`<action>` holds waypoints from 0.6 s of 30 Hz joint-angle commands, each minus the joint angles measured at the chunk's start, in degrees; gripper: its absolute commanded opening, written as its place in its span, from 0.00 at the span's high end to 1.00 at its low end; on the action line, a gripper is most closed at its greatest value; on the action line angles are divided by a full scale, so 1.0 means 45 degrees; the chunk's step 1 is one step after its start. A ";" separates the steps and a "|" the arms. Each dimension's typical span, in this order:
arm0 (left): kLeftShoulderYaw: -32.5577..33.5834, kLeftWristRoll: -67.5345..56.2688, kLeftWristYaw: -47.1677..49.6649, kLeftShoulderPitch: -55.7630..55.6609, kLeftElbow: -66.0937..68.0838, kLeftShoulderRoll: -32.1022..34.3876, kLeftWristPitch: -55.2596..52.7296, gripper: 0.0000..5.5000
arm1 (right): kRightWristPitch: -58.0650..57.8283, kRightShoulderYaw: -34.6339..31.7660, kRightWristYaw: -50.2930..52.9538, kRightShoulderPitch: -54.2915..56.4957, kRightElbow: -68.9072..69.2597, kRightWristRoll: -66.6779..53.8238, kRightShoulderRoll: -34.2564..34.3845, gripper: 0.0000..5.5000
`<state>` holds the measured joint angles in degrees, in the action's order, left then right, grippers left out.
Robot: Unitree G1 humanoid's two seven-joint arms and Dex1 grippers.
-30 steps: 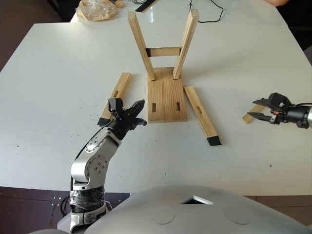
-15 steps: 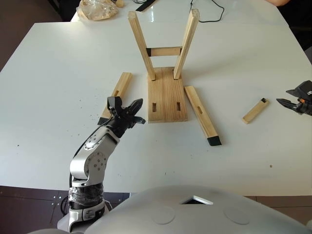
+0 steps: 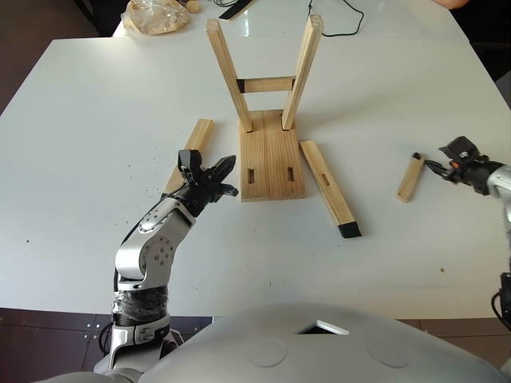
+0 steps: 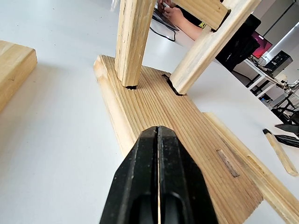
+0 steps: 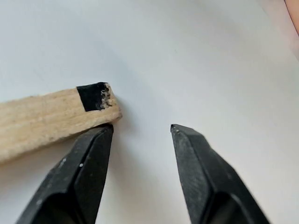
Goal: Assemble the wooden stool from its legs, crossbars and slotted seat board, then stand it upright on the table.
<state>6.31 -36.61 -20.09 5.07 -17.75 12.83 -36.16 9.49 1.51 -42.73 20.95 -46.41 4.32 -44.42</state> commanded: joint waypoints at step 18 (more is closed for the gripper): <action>0.0384 -0.0091 0.0118 0.0799 -0.0375 -0.0072 -0.0171 1.00 | -0.7039 -0.3888 0.1206 -0.7268 1.1347 -0.6526 0.2784 0.44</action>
<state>7.29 -36.32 -20.28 7.15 -17.79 12.71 -36.56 -17.26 -13.47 -41.98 -5.45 -5.66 -21.52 -35.53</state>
